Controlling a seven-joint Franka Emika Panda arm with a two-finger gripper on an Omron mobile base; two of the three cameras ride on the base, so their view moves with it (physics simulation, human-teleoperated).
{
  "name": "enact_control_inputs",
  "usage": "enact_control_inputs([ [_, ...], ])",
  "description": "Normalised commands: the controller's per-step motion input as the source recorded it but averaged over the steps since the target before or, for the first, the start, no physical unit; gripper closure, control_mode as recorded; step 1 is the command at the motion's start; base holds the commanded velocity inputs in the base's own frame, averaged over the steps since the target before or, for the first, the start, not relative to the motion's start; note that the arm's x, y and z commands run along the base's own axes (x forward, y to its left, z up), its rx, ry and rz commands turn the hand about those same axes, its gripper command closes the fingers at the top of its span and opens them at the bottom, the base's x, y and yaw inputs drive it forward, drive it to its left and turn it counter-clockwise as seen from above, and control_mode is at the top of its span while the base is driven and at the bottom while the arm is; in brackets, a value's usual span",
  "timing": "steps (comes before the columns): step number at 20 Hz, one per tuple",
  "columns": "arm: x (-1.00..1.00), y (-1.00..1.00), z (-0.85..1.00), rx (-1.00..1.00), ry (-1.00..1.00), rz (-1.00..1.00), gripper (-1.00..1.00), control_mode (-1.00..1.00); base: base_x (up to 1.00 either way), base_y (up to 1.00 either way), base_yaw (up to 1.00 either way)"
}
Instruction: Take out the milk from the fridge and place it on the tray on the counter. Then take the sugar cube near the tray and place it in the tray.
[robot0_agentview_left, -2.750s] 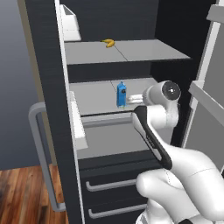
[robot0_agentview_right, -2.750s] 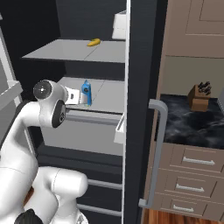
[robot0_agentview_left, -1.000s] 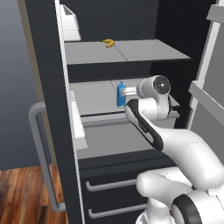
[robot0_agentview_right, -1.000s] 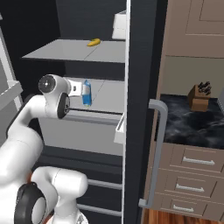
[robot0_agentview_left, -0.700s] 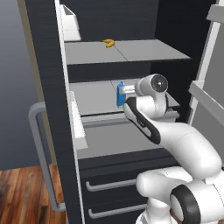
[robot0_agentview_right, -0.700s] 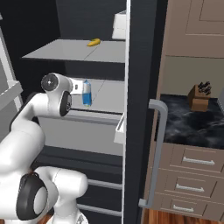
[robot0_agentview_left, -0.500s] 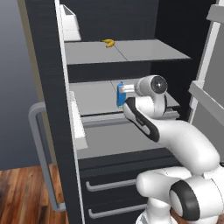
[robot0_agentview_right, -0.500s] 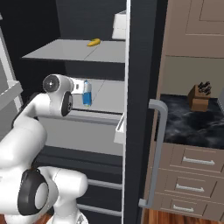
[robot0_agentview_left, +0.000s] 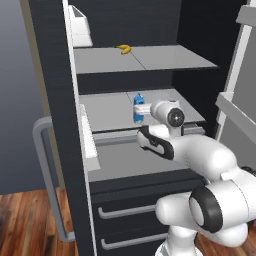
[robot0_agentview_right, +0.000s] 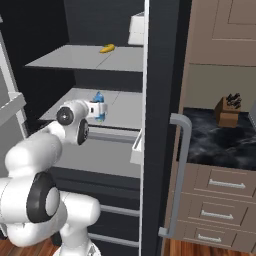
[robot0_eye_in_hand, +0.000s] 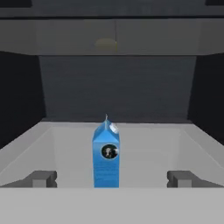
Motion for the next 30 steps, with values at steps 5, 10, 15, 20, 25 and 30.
enact_control_inputs([
  [5, 0.28, 0.0, -0.59, 0.05, -0.06, 0.0, -1.0, -1.0, 0.0, 0.0, 0.0],
  [10, 0.11, 0.0, 0.14, 0.0, 0.0, 0.0, -1.0, -1.0, 0.0, 0.0, 0.0],
  [15, 0.2, 0.02, 0.11, 0.0, 0.0, 0.0, -1.0, -1.0, 0.0, 0.0, 0.0],
  [20, 0.4, 0.0, 0.0, 0.0, 0.0, 0.0, -1.0, -1.0, 0.0, 0.0, 0.0],
  [25, 0.42, 0.01, 0.0, 0.0, 0.0, 0.0, -1.0, -1.0, 0.0, 0.0, 0.0],
  [30, 0.34, 0.04, 0.0, 0.0, 0.0, 0.0, -1.0, -1.0, 0.0, 0.0, 0.0],
])
